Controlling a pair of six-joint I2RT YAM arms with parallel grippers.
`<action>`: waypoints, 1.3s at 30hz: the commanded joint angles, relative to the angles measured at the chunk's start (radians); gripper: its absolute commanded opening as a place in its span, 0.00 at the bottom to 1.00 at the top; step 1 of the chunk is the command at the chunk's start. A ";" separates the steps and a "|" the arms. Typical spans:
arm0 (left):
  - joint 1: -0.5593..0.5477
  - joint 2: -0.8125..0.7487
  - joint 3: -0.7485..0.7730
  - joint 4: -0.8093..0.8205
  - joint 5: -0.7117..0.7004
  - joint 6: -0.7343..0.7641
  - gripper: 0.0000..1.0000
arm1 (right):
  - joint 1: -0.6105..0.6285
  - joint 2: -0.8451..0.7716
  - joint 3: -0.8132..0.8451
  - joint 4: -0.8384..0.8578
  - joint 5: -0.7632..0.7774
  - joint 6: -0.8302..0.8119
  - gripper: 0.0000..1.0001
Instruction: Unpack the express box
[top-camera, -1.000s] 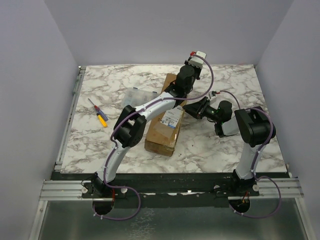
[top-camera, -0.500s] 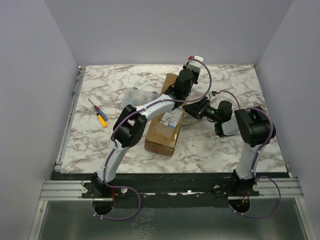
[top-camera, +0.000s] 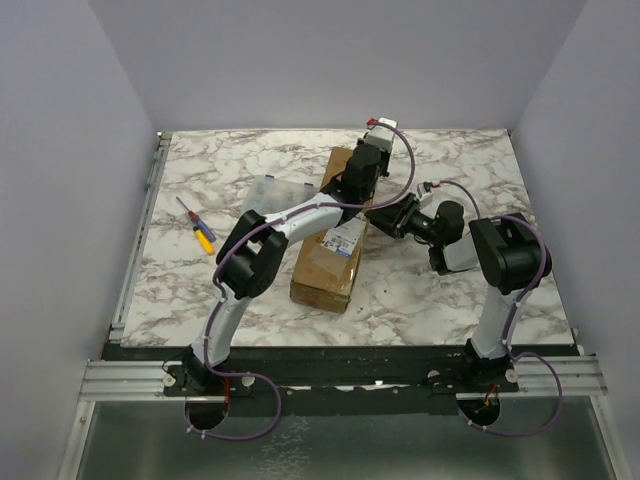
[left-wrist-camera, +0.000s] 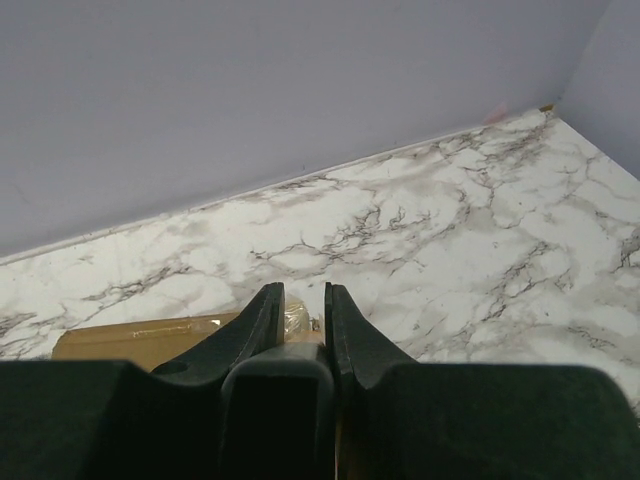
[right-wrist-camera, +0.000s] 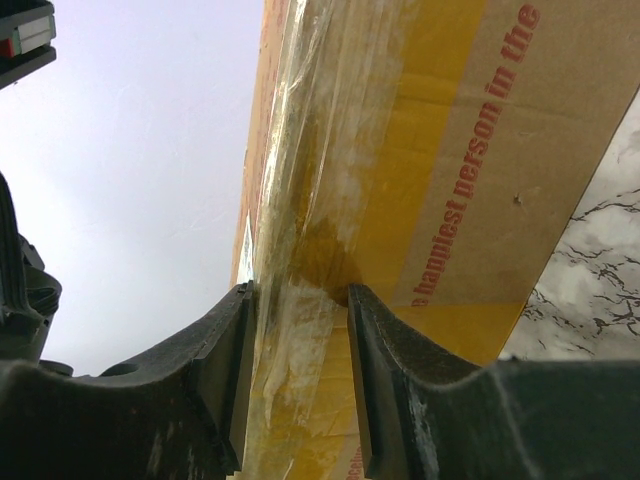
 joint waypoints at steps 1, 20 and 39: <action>-0.008 -0.093 0.002 -0.039 -0.062 -0.011 0.00 | 0.007 0.016 -0.016 -0.148 0.037 -0.063 0.43; -0.067 -0.152 0.008 -0.164 -0.128 0.050 0.00 | 0.008 0.001 -0.019 -0.174 0.048 -0.077 0.43; -0.073 -0.224 -0.081 -0.262 -0.130 -0.028 0.00 | 0.003 -0.085 -0.030 -0.241 0.053 -0.111 0.56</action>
